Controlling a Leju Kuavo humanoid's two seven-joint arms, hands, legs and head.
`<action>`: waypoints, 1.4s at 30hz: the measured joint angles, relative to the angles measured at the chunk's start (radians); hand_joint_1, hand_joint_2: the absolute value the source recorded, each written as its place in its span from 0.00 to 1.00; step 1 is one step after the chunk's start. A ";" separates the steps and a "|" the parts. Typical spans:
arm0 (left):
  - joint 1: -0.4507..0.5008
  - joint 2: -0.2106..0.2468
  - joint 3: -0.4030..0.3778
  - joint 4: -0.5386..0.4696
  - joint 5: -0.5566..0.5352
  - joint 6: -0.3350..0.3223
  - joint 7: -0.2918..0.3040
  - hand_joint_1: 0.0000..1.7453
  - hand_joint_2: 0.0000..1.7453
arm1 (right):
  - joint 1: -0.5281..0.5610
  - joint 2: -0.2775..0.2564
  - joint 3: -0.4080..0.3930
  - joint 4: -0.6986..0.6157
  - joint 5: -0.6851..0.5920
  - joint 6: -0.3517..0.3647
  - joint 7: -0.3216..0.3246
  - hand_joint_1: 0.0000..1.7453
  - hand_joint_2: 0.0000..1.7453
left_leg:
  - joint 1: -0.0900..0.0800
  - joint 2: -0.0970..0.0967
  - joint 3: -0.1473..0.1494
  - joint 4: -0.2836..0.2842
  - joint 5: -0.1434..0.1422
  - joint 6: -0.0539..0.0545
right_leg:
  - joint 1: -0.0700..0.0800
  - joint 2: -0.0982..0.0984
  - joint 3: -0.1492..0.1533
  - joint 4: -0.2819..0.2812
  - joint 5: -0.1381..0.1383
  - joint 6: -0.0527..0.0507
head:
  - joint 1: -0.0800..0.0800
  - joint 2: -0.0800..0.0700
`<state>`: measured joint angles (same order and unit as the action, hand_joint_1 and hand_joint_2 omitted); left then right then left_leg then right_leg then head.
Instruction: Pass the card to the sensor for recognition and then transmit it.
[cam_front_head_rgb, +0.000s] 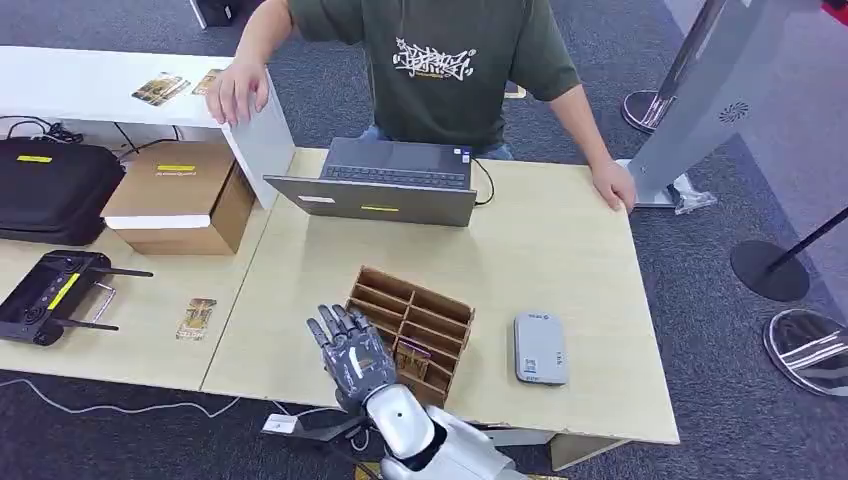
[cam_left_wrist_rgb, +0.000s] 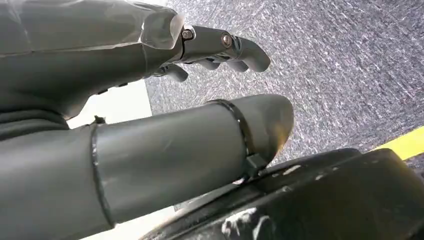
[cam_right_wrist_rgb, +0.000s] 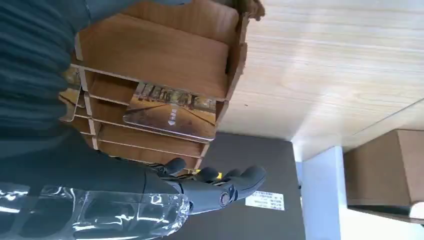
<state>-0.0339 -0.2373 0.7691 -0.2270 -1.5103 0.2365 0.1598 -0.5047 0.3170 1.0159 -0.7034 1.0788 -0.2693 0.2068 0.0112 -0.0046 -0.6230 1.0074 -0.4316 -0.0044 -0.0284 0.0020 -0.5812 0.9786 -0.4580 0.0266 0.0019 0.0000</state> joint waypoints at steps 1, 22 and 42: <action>0.000 0.000 0.000 0.000 -0.001 0.000 0.001 0.00 0.00 | 0.000 0.000 -0.004 0.003 0.003 0.000 0.005 0.00 1.00 | 0.000 0.000 0.000 0.000 0.000 0.000 | 0.000 0.000 0.000 0.000 0.000 0.000 | 0.000 0.000; 0.005 -0.001 -0.004 0.000 -0.021 0.000 0.026 0.00 0.00 | 0.042 -0.032 -0.090 -0.051 0.085 0.020 0.042 0.01 1.00 | 0.000 0.000 0.000 0.000 0.000 0.000 | 0.000 0.000 0.000 0.000 0.000 0.000 | 0.000 0.000; 0.007 -0.001 -0.023 0.000 -0.039 0.004 0.023 0.00 0.00 | 0.073 -0.050 -0.109 -0.143 0.081 0.070 0.008 0.23 1.00 | 0.000 0.000 0.000 0.000 0.000 0.000 | 0.000 0.000 0.000 0.000 0.000 0.000 | 0.000 0.000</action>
<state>-0.0270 -0.2384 0.7465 -0.2274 -1.5488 0.2403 0.1831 -0.4318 0.2674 0.9072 -0.8469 1.1601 -0.1991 0.2148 0.0112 -0.0045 -0.6226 1.0074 -0.4316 -0.0044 -0.0285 0.0022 -0.5810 0.9787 -0.4580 0.0265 0.0019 0.0000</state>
